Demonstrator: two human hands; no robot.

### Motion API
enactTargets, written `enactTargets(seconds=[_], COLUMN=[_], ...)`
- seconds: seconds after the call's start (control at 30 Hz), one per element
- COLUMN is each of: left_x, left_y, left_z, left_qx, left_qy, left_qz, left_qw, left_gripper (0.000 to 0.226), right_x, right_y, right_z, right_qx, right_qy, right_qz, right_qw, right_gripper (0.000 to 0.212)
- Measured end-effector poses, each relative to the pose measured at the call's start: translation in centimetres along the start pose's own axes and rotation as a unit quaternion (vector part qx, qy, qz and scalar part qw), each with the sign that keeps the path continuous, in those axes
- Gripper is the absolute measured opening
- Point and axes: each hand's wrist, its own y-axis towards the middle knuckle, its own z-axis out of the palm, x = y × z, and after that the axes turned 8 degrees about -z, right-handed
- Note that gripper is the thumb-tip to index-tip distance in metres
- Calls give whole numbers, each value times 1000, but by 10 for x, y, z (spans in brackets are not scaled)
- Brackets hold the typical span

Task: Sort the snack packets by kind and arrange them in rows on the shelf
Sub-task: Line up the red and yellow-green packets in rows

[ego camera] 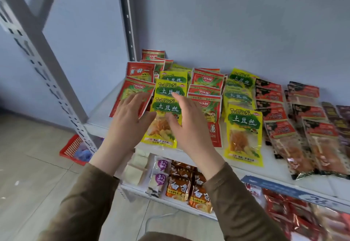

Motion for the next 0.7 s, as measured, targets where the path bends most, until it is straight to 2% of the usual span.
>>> enactTargets(seconds=[0.2, 0.43, 0.7], left_x=[11, 27, 66], left_y=[37, 82, 137], left_z=[-6, -13, -14], left_qx=[3, 18, 80], left_qy=[4, 30, 25], left_qz=[-5, -14, 2], left_qw=[1000, 999, 996], left_gripper=[48, 47, 54], right_x=[0, 6, 11], right_y=[35, 74, 116], right_z=[18, 38, 60], right_qx=[41, 49, 42], right_qy=[-6, -15, -50], right_qz=[-4, 7, 67], right_qw=[999, 999, 996], right_gripper=[57, 58, 57])
